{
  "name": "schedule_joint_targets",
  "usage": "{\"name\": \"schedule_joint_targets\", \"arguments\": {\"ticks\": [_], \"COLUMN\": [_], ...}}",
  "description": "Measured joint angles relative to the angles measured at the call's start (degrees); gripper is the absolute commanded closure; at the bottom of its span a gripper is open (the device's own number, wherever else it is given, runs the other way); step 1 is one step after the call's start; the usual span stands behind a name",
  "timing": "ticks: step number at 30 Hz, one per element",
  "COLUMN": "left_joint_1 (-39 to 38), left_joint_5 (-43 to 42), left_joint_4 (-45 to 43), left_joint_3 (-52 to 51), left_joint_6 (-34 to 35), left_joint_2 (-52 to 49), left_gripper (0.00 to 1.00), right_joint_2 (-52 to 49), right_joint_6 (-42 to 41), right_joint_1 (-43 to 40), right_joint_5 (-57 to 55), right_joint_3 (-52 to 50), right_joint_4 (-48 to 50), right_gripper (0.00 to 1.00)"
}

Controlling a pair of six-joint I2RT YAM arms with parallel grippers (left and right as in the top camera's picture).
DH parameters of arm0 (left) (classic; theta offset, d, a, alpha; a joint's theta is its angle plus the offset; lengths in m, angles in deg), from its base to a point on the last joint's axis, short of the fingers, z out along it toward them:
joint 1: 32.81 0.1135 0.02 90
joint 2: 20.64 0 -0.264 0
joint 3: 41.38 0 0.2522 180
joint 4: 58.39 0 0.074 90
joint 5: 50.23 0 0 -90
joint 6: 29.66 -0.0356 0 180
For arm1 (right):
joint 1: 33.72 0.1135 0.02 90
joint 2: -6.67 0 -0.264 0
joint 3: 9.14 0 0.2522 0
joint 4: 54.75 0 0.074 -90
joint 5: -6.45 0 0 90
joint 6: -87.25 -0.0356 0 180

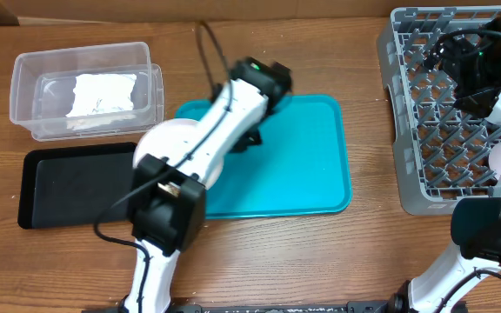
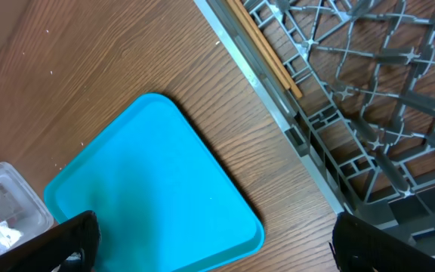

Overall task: Sort waste into correct bins and load items into the dishwasher
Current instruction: 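Lift the plate and carry it left over the black tray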

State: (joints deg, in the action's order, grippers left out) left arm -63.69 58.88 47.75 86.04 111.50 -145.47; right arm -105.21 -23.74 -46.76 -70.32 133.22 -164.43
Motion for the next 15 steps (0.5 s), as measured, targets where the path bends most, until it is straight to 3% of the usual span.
{"name": "schedule_joint_targets", "arguments": {"ticks": [15], "left_joint_1": [19.87], "left_joint_5": [-2.56], "left_joint_4": [2.34], "left_joint_3": [3.39], "left_joint_6": [0.04], "left_joint_2": [0.00], "left_gripper": [0.96], "right_joint_2": [0.00], "right_joint_6": [0.02], "right_joint_1": [0.00], "right_joint_5": [0.02], "right_joint_3": [0.00], "right_joint_4": [-0.04], "right_gripper": [0.00]}}
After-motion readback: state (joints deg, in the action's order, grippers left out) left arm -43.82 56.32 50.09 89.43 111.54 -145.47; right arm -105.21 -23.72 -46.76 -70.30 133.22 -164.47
